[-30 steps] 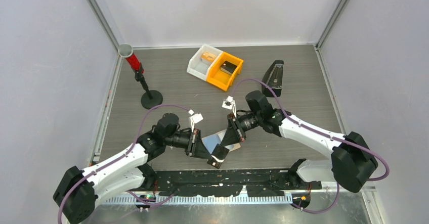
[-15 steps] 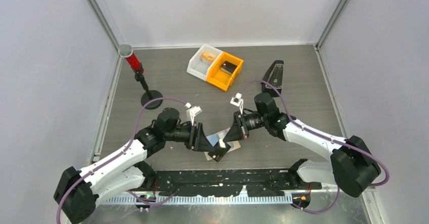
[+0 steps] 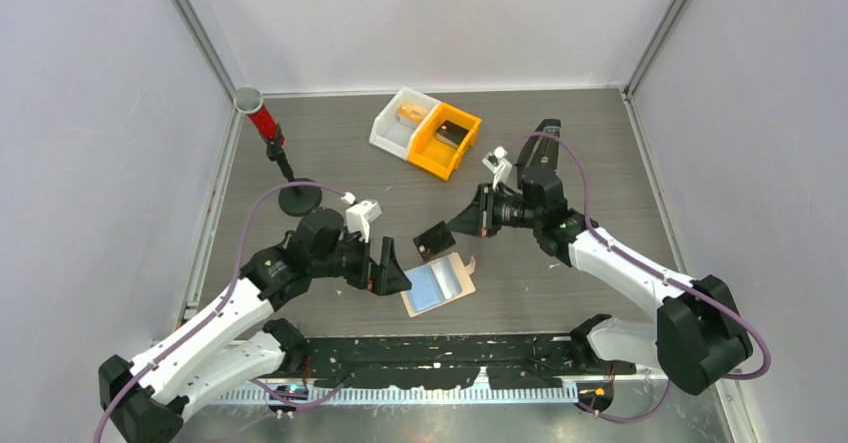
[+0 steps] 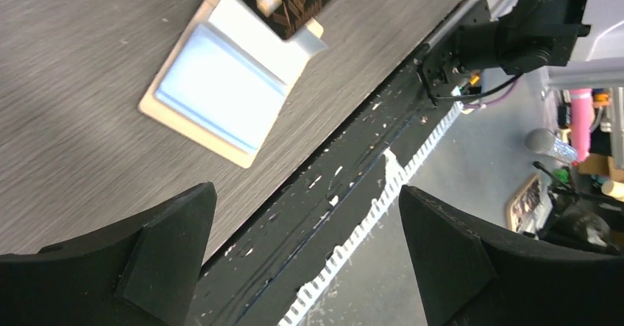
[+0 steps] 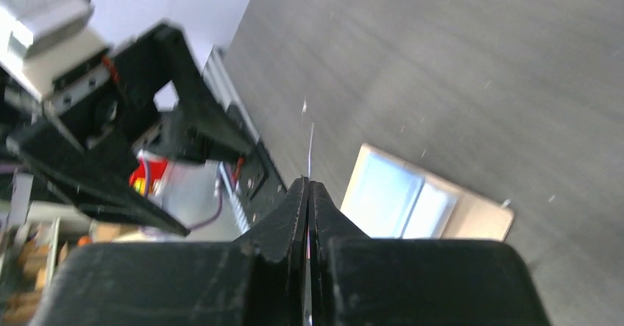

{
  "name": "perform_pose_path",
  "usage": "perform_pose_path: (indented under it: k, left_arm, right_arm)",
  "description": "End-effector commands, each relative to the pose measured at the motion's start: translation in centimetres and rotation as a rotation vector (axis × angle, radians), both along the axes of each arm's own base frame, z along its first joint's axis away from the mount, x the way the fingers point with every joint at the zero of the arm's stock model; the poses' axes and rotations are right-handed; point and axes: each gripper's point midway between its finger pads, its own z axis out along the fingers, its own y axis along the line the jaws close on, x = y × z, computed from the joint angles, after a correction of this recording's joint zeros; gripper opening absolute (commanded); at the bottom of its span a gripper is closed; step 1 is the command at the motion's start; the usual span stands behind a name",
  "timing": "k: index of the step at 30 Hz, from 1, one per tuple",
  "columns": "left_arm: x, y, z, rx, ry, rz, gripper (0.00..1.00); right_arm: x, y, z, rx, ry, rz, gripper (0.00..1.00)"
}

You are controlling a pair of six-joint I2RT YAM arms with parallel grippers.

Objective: Take the credit cards out of the card holder
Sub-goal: Place the credit card in the storage box.

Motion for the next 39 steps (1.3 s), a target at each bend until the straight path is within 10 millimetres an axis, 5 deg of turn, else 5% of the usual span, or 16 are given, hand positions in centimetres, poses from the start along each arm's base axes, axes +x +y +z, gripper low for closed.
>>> perform_pose_path:
  k: [1, 6, 13, 18, 25, 39]
  left_arm:
    - [0.8, 3.4, 1.2, 0.133, -0.12, 0.072, 0.99]
    - [1.2, 6.0, 1.9, 0.226, -0.174, 0.15, 0.99]
    - [1.4, 7.3, 1.7, 0.273, -0.196, 0.187, 0.99]
    - [1.1, 7.3, 1.9, 0.262, -0.203, 0.181, 0.99]
    - [0.9, 7.4, 2.6, 0.232, -0.233, 0.175, 0.99]
    - [1.0, 6.8, 2.5, 0.227, -0.226, 0.152, 0.99]
  right_arm:
    - [7.3, -0.5, 3.7, 0.007, -0.106, -0.267, 0.05]
    - [13.9, -0.9, 5.9, 0.058, -0.131, -0.459, 0.05]
    - [23.6, -2.5, 6.1, 0.083, -0.151, -0.747, 0.05]
    - [28.5, -3.5, 3.3, 0.041, -0.102, -0.905, 0.05]
    - [32.5, -4.6, 0.1, -0.025, -0.054, -1.048, 0.05]
    - [35.7, -5.9, -2.0, -0.032, -0.024, -1.117, 0.05]
